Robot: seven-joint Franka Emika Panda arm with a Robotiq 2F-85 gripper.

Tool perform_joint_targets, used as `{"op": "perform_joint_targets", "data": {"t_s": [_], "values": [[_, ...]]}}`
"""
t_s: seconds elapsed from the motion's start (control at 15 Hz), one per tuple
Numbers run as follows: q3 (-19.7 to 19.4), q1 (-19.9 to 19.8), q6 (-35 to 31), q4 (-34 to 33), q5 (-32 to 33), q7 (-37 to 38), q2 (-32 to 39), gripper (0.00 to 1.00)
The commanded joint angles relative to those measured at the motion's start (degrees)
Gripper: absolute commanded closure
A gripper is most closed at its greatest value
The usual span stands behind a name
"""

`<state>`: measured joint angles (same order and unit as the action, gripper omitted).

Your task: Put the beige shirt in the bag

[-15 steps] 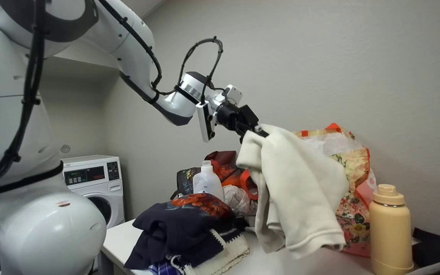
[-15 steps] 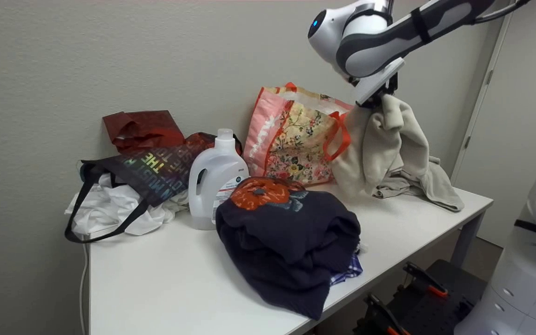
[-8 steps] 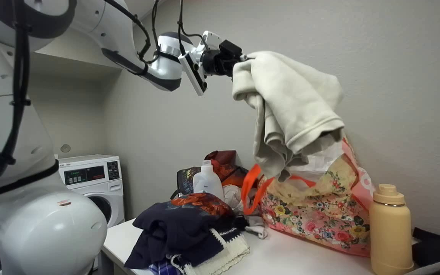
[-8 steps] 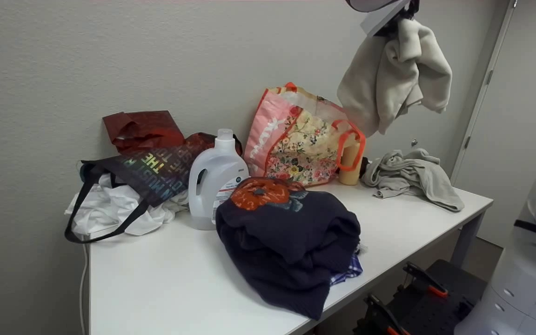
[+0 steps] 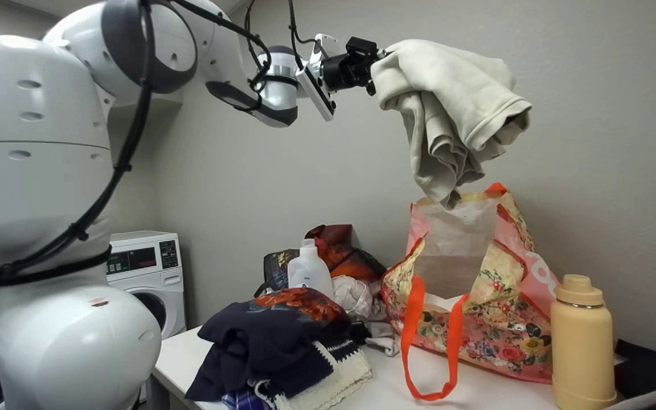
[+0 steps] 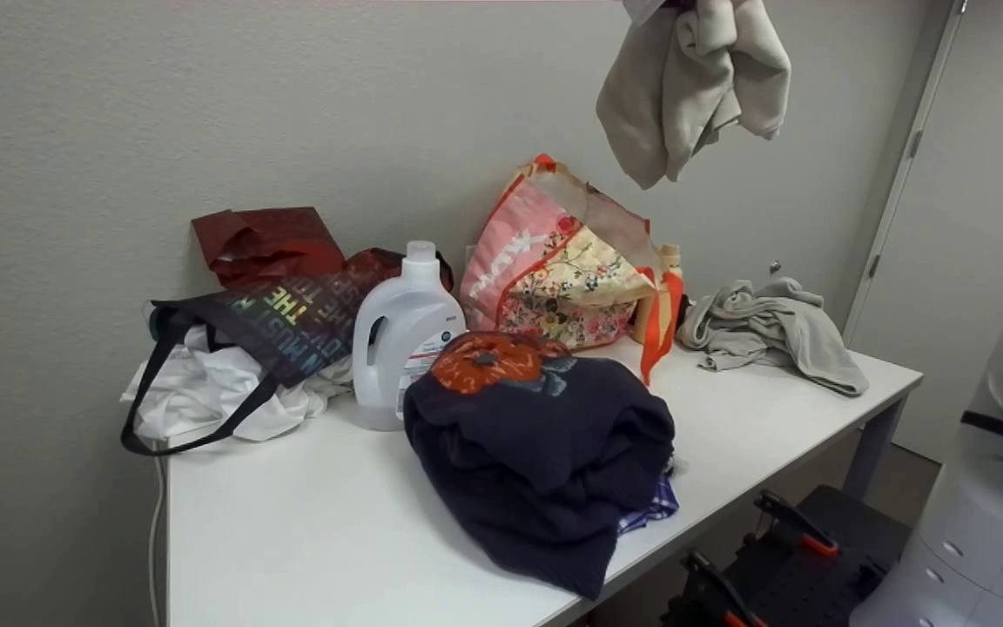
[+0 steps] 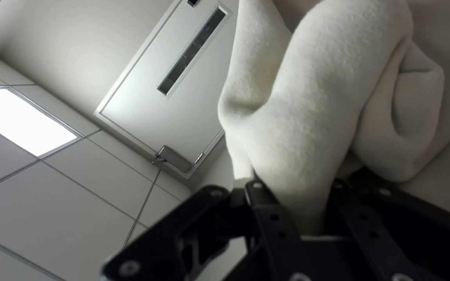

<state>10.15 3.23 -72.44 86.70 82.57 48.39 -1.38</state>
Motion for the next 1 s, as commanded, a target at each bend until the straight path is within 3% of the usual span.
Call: {"op": "perform_joint_targets", "data": {"t_s": [0.0,0.47,0.93], "values": [[-1.1,2.0,1.5,-12.8,3.4,-2.2,10.9,0.92],[-4.6,4.1,0.4,-26.5,1.8,-4.4,25.5,0.92],[-7.4,6.5,0.0,-36.1,-0.4,-9.8,35.7,0.92]]}}
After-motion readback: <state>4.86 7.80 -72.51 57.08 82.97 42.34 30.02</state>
